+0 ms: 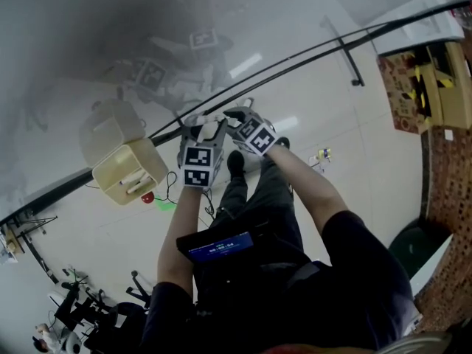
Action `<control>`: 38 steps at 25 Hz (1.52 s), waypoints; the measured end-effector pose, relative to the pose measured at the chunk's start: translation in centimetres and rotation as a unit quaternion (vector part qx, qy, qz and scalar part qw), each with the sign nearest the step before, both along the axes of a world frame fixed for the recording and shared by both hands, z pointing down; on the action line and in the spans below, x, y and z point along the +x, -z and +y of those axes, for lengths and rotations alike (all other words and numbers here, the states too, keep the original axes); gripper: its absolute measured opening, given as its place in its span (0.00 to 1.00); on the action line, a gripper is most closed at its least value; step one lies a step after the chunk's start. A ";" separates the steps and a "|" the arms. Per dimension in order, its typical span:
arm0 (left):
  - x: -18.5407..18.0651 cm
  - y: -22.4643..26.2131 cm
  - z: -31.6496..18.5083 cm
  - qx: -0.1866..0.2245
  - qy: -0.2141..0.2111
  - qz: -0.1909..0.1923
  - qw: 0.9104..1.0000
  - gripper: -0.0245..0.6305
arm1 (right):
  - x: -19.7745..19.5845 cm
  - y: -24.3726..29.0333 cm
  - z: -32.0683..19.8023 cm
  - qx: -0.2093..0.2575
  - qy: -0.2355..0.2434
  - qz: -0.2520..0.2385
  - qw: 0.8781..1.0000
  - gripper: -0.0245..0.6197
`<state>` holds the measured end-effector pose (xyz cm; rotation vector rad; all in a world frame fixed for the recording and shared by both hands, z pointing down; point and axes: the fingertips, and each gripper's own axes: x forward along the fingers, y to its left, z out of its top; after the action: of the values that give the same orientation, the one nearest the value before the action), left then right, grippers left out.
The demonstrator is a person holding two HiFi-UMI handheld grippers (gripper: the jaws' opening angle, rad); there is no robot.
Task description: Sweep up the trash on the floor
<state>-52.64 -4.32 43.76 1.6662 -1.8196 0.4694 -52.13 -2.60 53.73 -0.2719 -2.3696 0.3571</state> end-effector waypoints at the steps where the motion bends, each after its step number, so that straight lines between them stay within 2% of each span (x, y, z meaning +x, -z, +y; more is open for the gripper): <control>1: -0.1 0.0 0.0 -0.003 0.004 0.006 1.000 0.40 | -0.4 0.0 0.0 0.008 0.005 -0.005 1.000 0.26; 2: -0.3 0.0 0.1 -0.005 0.013 0.016 1.000 0.44 | -0.7 0.1 0.2 0.013 0.012 -0.008 1.000 0.24; 5: -0.9 0.0 0.4 -0.012 0.038 0.039 0.998 0.47 | -1.4 -0.1 0.7 0.017 0.016 -0.016 1.000 0.21; 10: -1.1 0.0 1.4 -0.014 0.049 0.045 0.998 0.48 | -1.9 -0.6 1.6 0.031 0.027 -0.016 0.999 0.23; 11: -1.0 0.0 1.3 -0.012 0.047 0.041 0.998 0.48 | -2.0 -0.6 1.7 0.034 0.027 -0.017 0.999 0.27; 14: -1.2 -0.1 1.1 -0.016 0.038 0.030 0.999 0.48 | -2.7 -0.5 1.5 0.046 0.017 -0.025 0.998 0.22; 18: -1.6 -0.1 1.2 -0.016 0.045 0.039 0.998 0.48 | -3.0 -0.6 1.4 0.069 0.021 -0.031 0.997 0.21; 26: -0.3 -0.4 2.1 -0.022 0.064 0.092 0.993 0.50 | -2.9 -0.5 0.4 0.089 -0.005 -0.041 0.995 0.20; 30: 0.5 -0.3 3.2 -0.011 0.067 0.100 0.993 0.50 | -2.3 -0.7 -0.2 0.086 -0.023 -0.043 0.995 0.19; 35: 0.7 0.4 3.1 0.024 0.074 0.131 0.988 0.50 | -2.3 -0.9 -0.2 0.062 0.009 -0.025 0.998 0.21; 38: 0.6 0.6 3.1 0.037 0.076 0.130 0.988 0.50 | -1.9 -0.9 -0.7 0.059 0.000 -0.011 0.998 0.21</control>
<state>-51.99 -1.25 43.12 1.5415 -1.7692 0.1137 -53.99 -3.28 54.63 -0.2222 -2.4022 0.2132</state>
